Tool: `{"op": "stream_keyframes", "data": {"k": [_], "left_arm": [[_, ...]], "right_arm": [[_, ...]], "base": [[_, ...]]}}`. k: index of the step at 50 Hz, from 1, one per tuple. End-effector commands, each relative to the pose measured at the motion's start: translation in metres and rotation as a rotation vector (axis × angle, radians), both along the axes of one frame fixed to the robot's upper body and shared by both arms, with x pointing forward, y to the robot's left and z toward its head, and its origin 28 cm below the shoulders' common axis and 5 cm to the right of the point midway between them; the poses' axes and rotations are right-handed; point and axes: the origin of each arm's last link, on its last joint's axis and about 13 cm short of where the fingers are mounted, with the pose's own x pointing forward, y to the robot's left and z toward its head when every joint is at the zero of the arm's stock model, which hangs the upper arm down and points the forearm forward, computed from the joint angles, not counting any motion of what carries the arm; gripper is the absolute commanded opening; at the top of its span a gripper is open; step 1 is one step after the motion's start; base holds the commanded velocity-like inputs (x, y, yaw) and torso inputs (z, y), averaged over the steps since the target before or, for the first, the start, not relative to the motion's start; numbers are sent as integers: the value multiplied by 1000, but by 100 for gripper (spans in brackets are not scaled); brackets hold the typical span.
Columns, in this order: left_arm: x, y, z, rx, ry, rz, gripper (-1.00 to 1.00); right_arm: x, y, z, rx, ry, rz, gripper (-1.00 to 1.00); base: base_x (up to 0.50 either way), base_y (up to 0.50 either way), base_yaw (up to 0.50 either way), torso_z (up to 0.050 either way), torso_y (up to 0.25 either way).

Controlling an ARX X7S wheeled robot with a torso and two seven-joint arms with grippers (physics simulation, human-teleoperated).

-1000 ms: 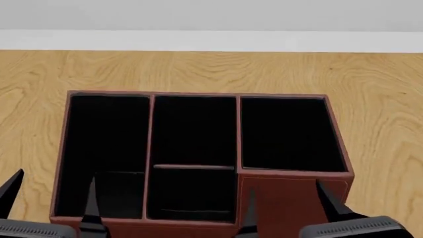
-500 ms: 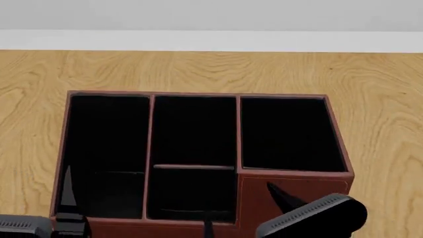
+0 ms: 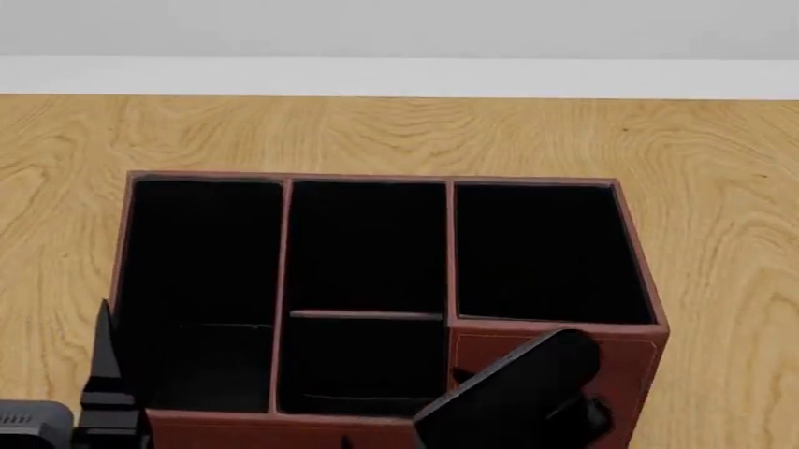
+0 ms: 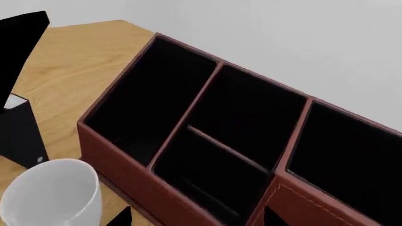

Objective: Pick up the white mug and place it to the right of the caddy.

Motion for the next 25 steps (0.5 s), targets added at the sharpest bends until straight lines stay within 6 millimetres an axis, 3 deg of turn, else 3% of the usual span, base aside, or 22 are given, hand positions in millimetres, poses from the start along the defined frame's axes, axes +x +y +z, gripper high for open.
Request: {"op": "stream_keyframes", "data": {"k": [1,25], "left_arm": [[-1,1,3,1,-7,8,100],[-1,6,4,-8,-18,24,100]], "right_arm": [[3,1,15,-111,81,49,100],[7,9,16,-193,221,131,100]], "base": [[0,0,0,0,0],[0,0,0,0,0]]}}
